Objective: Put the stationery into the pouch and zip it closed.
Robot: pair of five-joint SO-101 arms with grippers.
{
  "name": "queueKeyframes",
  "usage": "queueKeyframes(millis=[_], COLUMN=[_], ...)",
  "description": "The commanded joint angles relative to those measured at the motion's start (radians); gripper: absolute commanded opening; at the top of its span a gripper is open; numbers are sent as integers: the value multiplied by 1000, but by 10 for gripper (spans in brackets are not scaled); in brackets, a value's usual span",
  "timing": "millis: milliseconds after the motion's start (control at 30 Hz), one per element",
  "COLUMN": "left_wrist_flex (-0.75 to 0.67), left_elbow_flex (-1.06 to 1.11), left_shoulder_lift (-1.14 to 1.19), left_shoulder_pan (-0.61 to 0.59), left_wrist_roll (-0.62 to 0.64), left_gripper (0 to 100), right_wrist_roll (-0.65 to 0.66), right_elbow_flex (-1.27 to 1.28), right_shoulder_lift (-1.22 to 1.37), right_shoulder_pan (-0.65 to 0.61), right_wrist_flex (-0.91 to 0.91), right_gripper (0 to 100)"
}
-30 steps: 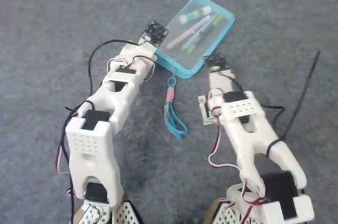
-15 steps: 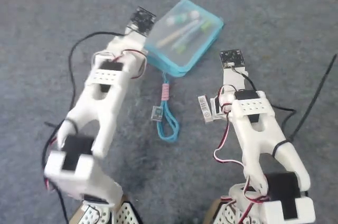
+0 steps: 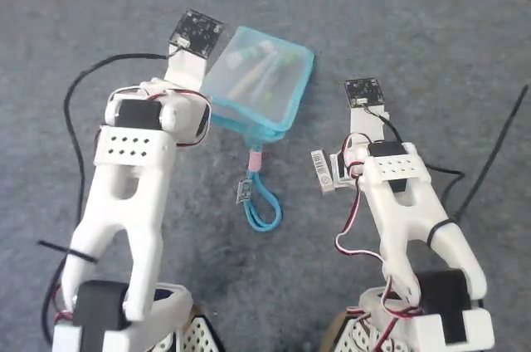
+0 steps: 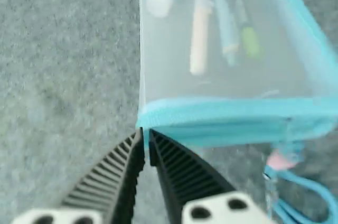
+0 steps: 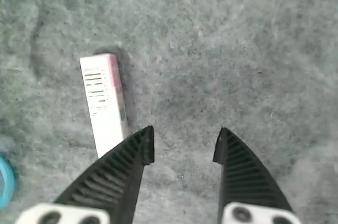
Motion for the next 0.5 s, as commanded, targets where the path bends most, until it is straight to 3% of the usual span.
queueKeyframes(millis=[0, 167, 333, 467], left_wrist_flex=[0, -184, -416, -328], left_elbow_flex=[8, 168, 295, 346], left_shoulder_lift=[-57, -63, -55, -69], left_shoulder_pan=[18, 3, -103, -126], left_wrist_roll=[87, 180, 124, 18], left_gripper=[9, 10, 37, 157], right_wrist_roll=[49, 46, 54, 48], right_elbow_flex=[-5, -12, -11, -6], right_shoulder_lift=[-22, -22, -41, -125], right_shoulder_pan=[-31, -122, -139, -97], right_wrist_flex=[-12, -21, -12, 22], right_gripper=[180, 184, 184, 184])
